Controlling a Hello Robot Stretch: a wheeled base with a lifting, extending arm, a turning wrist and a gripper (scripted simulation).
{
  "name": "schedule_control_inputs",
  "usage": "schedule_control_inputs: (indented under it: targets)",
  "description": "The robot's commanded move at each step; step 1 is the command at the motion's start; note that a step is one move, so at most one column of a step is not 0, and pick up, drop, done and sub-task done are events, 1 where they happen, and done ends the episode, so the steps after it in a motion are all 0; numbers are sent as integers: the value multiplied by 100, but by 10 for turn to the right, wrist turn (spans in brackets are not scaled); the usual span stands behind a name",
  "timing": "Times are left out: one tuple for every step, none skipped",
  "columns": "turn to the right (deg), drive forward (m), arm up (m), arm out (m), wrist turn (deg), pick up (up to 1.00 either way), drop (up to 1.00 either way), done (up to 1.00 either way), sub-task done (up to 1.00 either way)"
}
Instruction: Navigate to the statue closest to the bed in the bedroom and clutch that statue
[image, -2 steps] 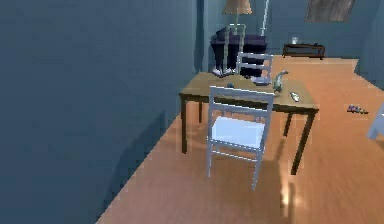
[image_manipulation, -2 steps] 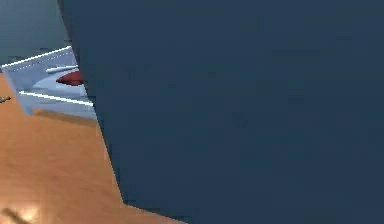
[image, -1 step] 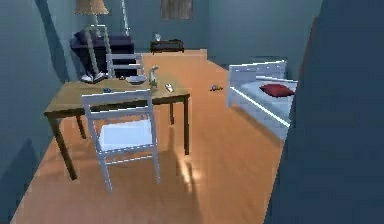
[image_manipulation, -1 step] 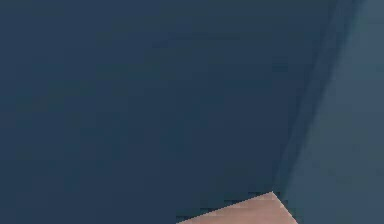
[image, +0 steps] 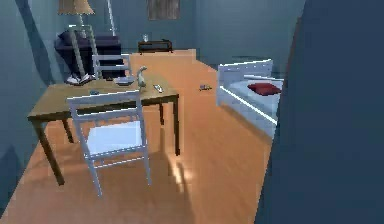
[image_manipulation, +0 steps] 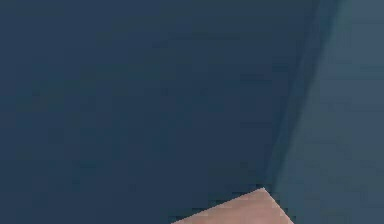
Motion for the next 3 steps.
schedule_control_inputs:
  targets:
    - [0, 100, 0, 0, 0, 0, 0, 0, 0]
    - [0, 20, 0, 0, 0, 0, 0, 0, 0]
    - [-450, 0, 0, 0, 0, 0, 0, 0, 0]
